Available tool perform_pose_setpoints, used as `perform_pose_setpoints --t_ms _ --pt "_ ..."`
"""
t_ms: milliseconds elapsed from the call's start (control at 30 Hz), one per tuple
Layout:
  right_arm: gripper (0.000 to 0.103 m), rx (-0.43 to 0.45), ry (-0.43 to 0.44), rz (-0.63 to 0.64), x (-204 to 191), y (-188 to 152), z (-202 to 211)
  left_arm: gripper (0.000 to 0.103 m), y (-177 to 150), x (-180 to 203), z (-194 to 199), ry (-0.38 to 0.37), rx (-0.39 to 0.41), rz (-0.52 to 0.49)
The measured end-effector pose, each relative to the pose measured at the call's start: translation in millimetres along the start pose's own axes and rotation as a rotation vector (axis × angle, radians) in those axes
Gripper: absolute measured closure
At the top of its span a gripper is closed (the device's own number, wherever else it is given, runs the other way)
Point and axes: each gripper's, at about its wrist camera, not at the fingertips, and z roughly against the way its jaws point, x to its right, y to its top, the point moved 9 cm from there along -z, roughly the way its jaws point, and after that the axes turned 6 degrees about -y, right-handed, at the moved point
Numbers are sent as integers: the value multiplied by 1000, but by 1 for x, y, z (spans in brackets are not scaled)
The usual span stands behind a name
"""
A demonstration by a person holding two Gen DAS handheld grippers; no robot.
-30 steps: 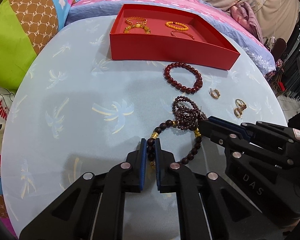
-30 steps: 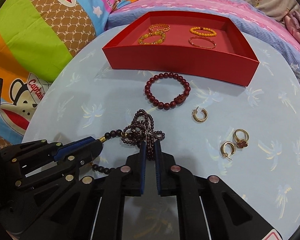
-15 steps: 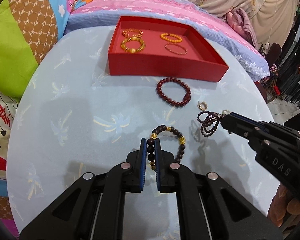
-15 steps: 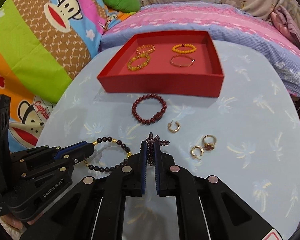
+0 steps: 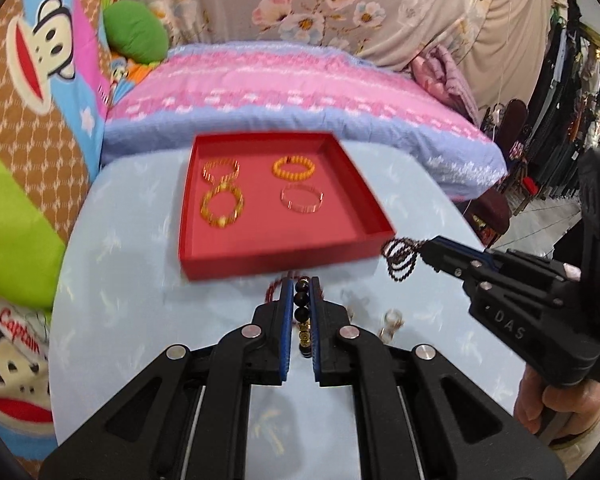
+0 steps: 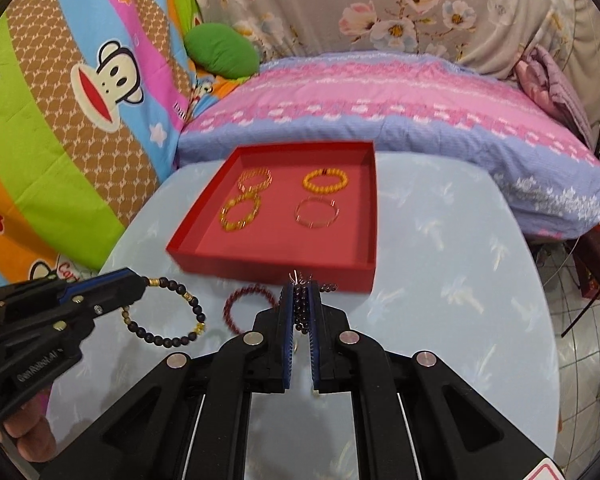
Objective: Organize jewelry
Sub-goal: 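Lift both held bracelets and carry them over the red box, then lower both bracelets into the red box and open both tools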
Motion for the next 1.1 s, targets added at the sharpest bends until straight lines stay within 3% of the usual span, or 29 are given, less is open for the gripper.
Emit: perform_pose_setpoints --t_ms 233,433,767,1100 --pt "96 39 13 -25 6 56 -19 96 72 0 -10 -21 83 -10" --pt "96 22 49 -38 -7 76 -49 96 94 -13 -42 -39 75 31" --pt "96 -83 51 -39 -15 54 -113 96 60 -63 -115 5 -53 115" --pt "96 -121 7 -56 8 45 -135 95 36 -94 -137 93 -108 116"
